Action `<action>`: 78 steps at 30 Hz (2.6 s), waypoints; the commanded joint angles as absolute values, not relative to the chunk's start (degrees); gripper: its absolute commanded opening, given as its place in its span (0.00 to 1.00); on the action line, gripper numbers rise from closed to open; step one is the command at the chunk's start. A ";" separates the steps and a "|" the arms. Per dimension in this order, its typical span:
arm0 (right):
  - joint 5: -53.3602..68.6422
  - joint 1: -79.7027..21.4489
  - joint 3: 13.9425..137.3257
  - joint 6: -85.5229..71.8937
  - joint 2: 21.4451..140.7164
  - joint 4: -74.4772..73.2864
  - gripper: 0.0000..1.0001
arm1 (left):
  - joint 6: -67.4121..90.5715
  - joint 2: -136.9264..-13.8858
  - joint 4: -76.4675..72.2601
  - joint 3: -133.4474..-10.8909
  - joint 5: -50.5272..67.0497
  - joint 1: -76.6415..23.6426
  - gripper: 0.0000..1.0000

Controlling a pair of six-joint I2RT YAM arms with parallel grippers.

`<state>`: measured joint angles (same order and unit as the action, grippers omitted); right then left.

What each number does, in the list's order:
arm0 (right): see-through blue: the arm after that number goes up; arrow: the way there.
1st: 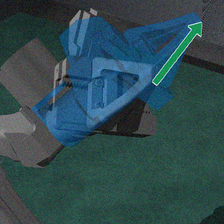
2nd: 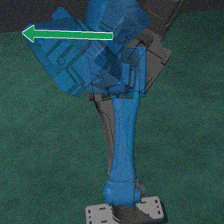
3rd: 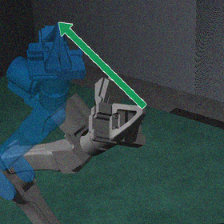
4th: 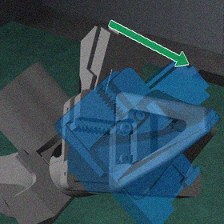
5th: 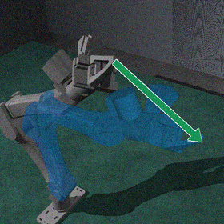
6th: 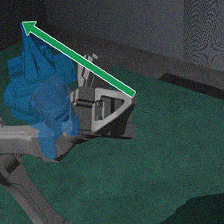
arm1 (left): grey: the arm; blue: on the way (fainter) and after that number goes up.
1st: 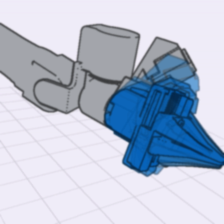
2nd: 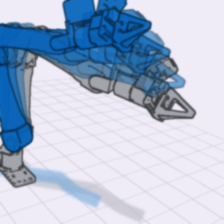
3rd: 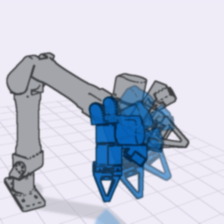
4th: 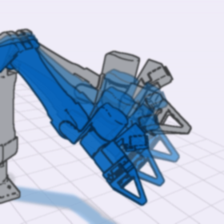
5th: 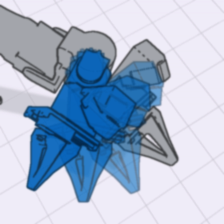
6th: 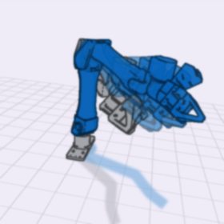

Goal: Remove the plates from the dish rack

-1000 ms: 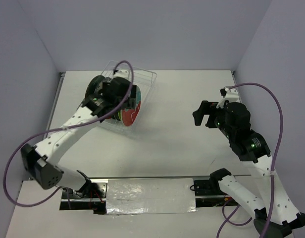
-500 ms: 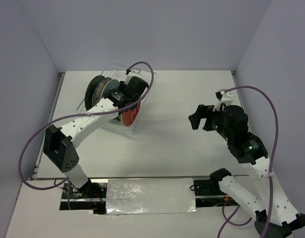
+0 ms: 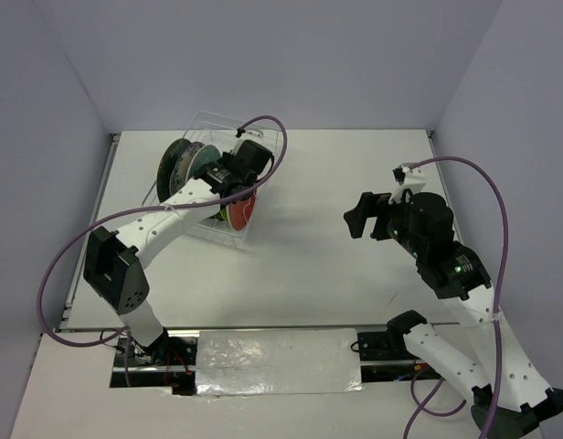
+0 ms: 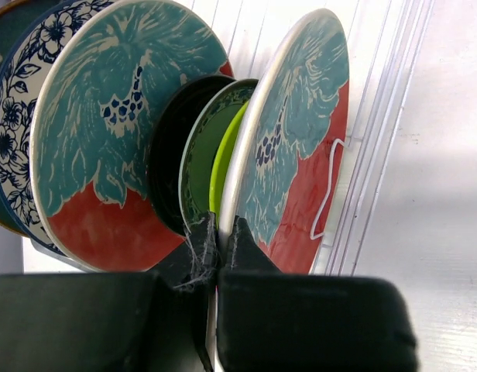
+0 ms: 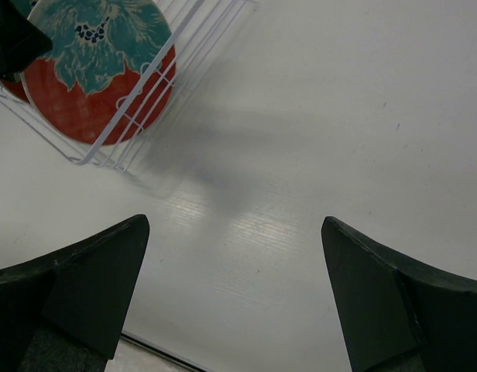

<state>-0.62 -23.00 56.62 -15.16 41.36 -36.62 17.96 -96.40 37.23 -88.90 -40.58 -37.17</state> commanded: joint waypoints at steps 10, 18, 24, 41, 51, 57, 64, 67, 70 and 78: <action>-0.35 -24.08 56.60 -15.73 41.49 -33.05 1.00 | 22.24 -89.92 38.23 -93.86 -42.36 -36.39 0.00; -0.26 -24.34 56.25 -16.79 42.10 -31.38 1.00 | 19.69 -82.01 37.62 -96.76 -41.22 -36.47 0.00; 1.57 -24.26 55.64 -18.19 43.07 -27.78 1.00 | 21.00 -76.65 36.92 -97.82 -37.10 -36.47 0.00; 35.85 -19.95 49.22 -28.65 51.24 6.94 0.96 | 41.13 -52.12 8.18 -73.92 -0.89 -35.60 0.00; 40.78 -16.35 47.20 -32.34 53.18 9.84 0.71 | 47.81 -50.27 -4.56 -65.58 10.10 -32.08 0.00; 46.92 -11.87 44.57 -35.59 53.08 13.53 0.56 | 50.27 -49.57 -11.67 -61.10 13.53 -28.92 0.00; 52.73 -8.70 42.45 -39.46 54.23 17.40 0.06 | 50.98 -51.24 -14.59 -59.50 15.46 -28.13 0.00; 52.82 -8.26 43.15 -39.90 54.32 17.23 0.00 | 50.36 -52.82 -13.72 -60.20 16.61 -28.04 0.09; 50.11 -6.52 43.42 -41.39 53.70 16.79 0.00 | 47.65 -54.40 -5.51 -62.92 14.08 -28.04 0.70; 37.98 7.11 40.61 -55.18 59.40 14.76 0.00 | 38.77 -58.36 28.72 -77.86 -10.44 -28.04 1.00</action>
<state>45.58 2.31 40.40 -46.02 57.36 8.67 42.76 -57.95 15.94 -74.00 1.08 -28.21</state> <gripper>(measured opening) 0.102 0.995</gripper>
